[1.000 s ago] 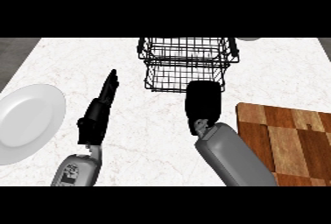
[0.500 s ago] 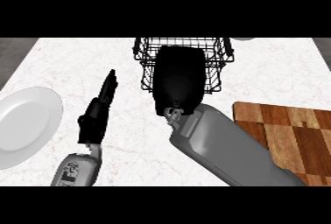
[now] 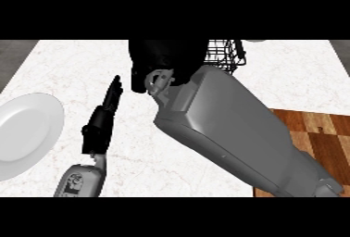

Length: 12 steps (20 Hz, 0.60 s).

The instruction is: Pick the bell pepper from the cutting board and place it in the tiered basket

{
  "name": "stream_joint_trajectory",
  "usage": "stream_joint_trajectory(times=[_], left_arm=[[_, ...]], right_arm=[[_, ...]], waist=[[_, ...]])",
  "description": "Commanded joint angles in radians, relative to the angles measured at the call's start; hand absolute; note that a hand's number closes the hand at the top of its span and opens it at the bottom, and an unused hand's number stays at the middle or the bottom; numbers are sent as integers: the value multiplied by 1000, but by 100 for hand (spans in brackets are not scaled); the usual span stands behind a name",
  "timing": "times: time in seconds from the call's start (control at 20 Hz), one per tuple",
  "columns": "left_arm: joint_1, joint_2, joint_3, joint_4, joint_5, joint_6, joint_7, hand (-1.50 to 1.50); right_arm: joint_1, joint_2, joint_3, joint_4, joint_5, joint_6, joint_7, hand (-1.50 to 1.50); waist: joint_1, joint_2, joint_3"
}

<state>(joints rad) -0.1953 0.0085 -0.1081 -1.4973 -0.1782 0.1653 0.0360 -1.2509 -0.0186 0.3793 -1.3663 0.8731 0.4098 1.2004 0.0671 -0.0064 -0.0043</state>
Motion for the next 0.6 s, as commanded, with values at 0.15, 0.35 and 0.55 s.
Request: stream_joint_trajectory(times=[0.15,0.35,0.55], left_arm=[[-27,-8,-23,7,-6,17,8,0],[-20,24,38,-12,21,3,8,0],[20,27,27,-17,17,-4,-12,0]], right_arm=[[-223,18,-57,245,-75,-92,208,150],[-238,18,-82,347,-27,-173,151,150],[-301,18,-126,472,9,-145,96,150]], waist=[[-1,11,0],[-16,12,1],[-29,11,2]])
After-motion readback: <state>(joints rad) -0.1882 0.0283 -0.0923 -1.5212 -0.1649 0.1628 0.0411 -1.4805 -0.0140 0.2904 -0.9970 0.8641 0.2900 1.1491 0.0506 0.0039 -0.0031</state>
